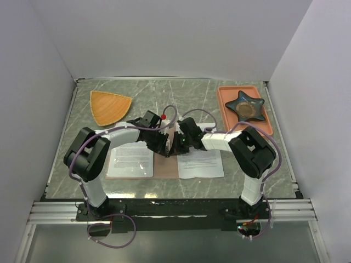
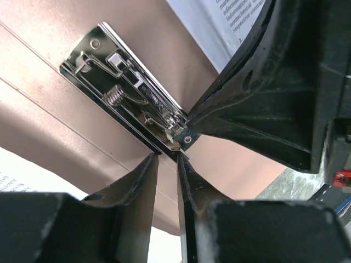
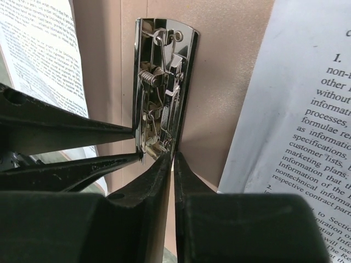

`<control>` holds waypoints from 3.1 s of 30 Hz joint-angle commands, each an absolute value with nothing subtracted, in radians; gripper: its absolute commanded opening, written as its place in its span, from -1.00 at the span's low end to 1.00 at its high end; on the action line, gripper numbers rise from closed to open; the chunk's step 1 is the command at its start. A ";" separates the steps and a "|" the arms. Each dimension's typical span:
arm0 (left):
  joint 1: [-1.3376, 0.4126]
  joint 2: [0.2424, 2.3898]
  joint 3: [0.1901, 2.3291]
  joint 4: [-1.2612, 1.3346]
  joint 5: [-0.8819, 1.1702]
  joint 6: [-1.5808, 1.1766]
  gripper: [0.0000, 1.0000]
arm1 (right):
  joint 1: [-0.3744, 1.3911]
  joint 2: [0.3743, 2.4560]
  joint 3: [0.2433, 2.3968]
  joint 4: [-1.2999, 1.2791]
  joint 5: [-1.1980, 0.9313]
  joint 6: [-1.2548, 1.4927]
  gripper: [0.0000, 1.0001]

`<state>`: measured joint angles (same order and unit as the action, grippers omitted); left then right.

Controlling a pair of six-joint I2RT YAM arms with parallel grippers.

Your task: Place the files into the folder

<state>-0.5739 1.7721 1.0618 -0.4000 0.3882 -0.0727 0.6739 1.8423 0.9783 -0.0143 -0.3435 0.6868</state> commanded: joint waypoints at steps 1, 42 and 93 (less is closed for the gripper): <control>-0.580 1.789 1.042 -0.362 0.367 -0.080 -0.47 | 0.670 1.861 0.939 -0.005 -0.275 0.692 -0.74; -0.703 1.868 1.075 -0.249 0.581 -0.167 -0.74 | 0.787 1.979 0.835 0.075 -0.256 0.907 -1.00; -0.509 1.686 0.989 -0.394 0.388 0.055 -0.61 | 0.718 1.933 0.723 0.043 -0.184 0.927 -1.00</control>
